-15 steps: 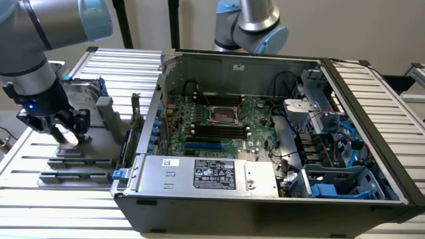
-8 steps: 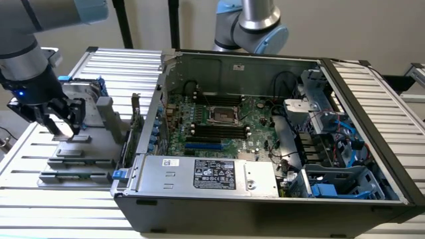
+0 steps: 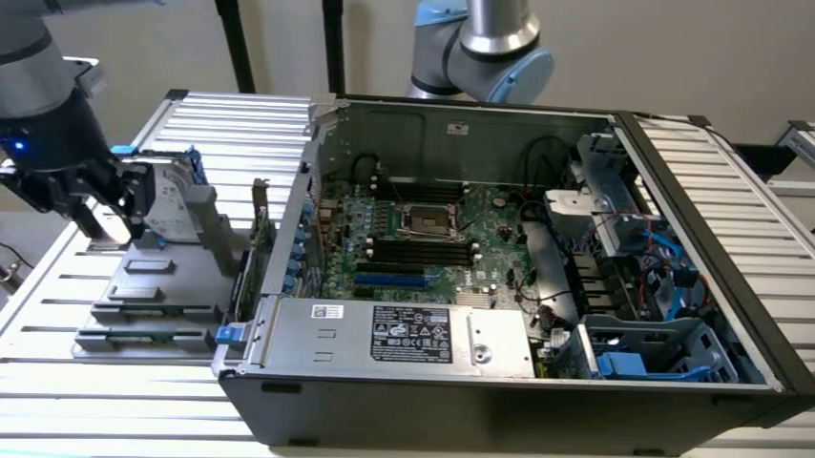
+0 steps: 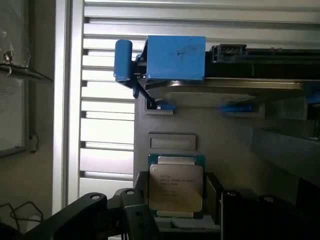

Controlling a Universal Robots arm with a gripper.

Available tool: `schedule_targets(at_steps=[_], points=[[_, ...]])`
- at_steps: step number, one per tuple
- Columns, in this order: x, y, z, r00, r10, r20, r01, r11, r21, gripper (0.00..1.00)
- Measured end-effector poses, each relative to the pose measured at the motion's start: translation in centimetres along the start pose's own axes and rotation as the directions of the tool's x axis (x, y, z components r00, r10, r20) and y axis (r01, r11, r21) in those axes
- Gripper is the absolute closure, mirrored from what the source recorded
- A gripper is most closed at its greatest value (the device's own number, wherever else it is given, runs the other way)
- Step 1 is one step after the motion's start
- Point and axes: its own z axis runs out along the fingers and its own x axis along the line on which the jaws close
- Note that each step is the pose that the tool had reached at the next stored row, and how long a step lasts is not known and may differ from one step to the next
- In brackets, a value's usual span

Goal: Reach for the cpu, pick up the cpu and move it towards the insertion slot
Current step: 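Pick up the cpu and move it towards the insertion slot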

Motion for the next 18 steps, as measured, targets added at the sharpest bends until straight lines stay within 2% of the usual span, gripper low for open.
schedule_targets(at_steps=[5, 8, 15, 18], points=[[-0.3, 0.05, -2.27, 1.0000, -0.001, -0.0001, 0.001, 1.0000, 0.0000, 0.46], [-0.9, 0.07, -3.67, 1.0000, -0.002, -0.0005, 0.002, 1.0000, -0.0004, 0.46], [-3.5, 0.06, -6.85, 1.0000, -0.007, -0.0039, 0.007, 1.0000, -0.0060, 0.46], [-4.8, 0.03, -7.77, 1.0000, -0.007, -0.0059, 0.007, 0.9999, -0.0094, 0.46]])
